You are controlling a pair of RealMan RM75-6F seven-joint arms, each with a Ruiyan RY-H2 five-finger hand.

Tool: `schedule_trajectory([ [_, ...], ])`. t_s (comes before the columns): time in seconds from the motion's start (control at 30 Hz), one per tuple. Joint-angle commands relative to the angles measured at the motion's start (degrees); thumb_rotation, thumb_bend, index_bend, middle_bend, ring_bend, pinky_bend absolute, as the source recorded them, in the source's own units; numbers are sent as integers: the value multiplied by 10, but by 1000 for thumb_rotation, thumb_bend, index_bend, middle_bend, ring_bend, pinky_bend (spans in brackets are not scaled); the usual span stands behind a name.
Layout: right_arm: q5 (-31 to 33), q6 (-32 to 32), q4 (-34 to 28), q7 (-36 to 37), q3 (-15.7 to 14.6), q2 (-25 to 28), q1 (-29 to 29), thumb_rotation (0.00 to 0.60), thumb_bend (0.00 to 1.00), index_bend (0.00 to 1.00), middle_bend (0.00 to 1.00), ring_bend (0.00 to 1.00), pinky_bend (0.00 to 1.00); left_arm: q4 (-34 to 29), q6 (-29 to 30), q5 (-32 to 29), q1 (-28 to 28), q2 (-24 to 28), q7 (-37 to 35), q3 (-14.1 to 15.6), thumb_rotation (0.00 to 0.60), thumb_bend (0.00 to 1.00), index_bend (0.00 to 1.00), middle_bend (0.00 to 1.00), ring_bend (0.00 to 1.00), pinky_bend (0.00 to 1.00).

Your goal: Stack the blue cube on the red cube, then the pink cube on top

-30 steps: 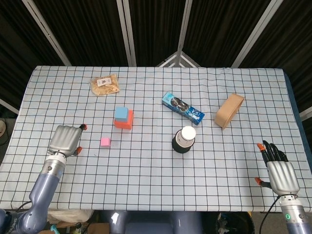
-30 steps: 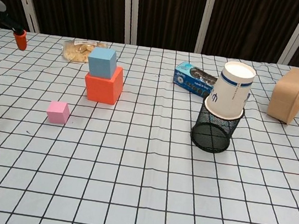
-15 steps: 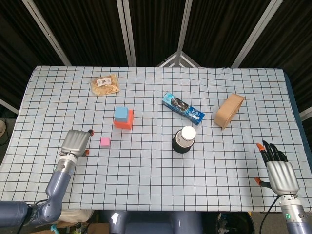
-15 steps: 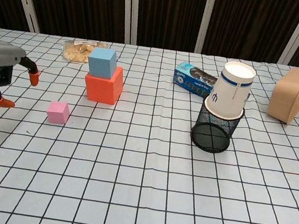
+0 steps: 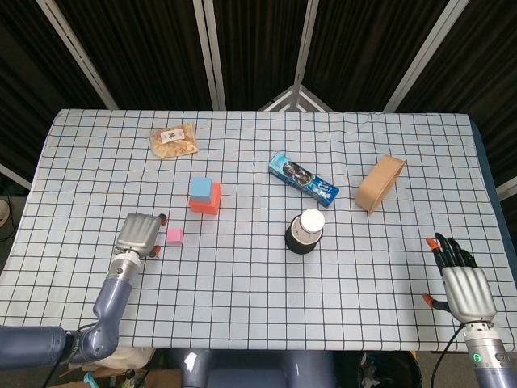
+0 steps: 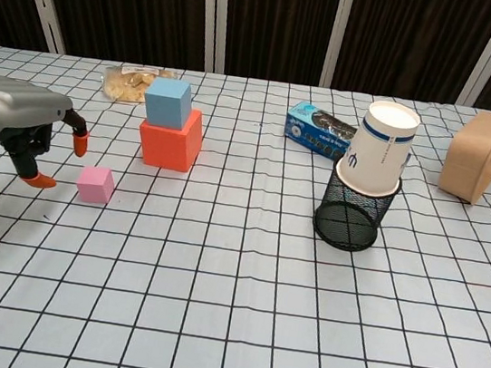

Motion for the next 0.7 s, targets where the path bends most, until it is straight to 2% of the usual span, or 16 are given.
schedule_trajectory([
  [0.03,0,0,0,0,0,0,0,600,108,0,0,0,172,7,-3,-1,-3,-7,3,-2,600,317,337,946,823,851],
  [0.7,0,0,2,2,0,0,0,600,108,0,0,0,172,36,-9,-10,-9,-36,18,-13,600,349,350,947,823,852],
])
